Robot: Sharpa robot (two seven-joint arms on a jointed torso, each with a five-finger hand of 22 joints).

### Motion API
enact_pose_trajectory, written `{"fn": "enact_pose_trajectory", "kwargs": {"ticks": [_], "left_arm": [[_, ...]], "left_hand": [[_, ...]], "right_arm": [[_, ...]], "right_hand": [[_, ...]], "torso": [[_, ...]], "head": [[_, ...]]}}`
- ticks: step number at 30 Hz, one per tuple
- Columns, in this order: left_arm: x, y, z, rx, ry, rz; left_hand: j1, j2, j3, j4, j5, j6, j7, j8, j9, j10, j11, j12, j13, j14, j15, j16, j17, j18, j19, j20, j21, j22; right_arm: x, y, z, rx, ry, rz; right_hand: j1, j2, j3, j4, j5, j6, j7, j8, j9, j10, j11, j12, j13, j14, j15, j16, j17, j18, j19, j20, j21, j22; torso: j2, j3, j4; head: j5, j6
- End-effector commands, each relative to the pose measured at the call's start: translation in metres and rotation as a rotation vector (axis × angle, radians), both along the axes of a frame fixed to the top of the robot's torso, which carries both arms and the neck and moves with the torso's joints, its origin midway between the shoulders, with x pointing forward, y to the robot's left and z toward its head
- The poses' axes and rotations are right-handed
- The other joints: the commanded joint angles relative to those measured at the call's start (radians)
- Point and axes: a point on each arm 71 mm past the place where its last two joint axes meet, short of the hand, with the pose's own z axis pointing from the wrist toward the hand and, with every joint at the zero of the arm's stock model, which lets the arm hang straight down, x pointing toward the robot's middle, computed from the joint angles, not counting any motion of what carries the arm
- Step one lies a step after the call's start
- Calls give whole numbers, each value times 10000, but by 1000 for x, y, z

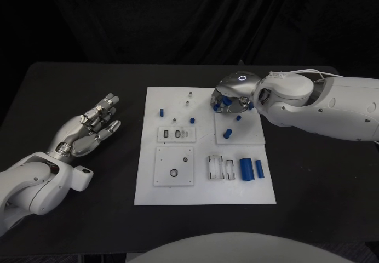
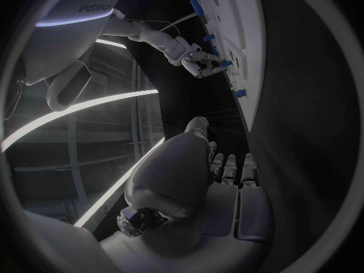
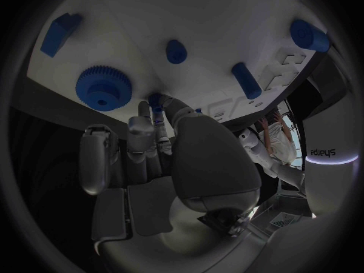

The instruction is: Assemble the parts on the task board

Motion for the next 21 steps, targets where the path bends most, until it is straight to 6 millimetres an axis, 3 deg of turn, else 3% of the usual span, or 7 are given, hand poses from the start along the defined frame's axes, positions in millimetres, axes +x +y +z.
{"fn": "enact_pose_trajectory", "kwargs": {"ticks": [1, 5, 11, 21], "left_arm": [[-5, -3, 13, -884, -1489, -723], [-4, -3, 12, -875, -1474, -727], [-4, -2, 12, -862, -1445, -724], [-4, -2, 12, -852, -1415, -724]], "left_hand": [[121, -7, 58, -2, 38, -17, 63, 33, 6, -1, 80, 14, -10, 13, 51, -36, -12, 52, 27, 65, -36, -16], [124, -8, 66, -4, 37, -1, 84, 36, 9, -2, 89, 14, -10, 13, 59, -36, -12, 51, 27, 69, -36, -16], [127, -8, 72, -6, 38, 11, 98, 38, 10, -3, 96, 14, -10, 13, 64, -36, -12, 50, 27, 73, -36, -16], [120, 8, 94, 8, 36, 52, 139, 45, 16, -3, 112, 14, -10, 13, 80, -36, -12, 48, 27, 85, -36, -16]], "right_arm": [[-1, 1, 1, 241, -262, 208], [-1, 1, 2, 334, -364, 246], [-3, 1, 6, 711, -776, 437], [-1, 13, 20, 1746, -915, 576]], "right_hand": [[138, -31, 135, -56, -96, 412, 50, 269, 275, 263, -73, 91, 21, 21, -96, 3, -1, -51, 46, -53, 42, 493], [300, 4, 261, -160, -205, 544, 127, 383, 472, 585, -180, 140, 40, 29, -161, -20, 5, -51, 41, -121, 32, 499], [648, 179, 474, -325, -1066, 532, 293, 448, 815, 958, -262, 64, 37, -54, -133, -210, -153, -31, -35, -110, -59, 436], [708, 141, 473, -349, -1083, 658, 413, 533, 981, 1031, -233, -13, 21, 2, -89, -101, 52, -61, 24, -97, -1, 548]], "torso": [[-6, -5, 1], [-8, -4, 4], [-5, -4, -4], [-9, -12, -18]], "head": [[6, -25], [3, -31], [30, -31], [126, 125]]}}
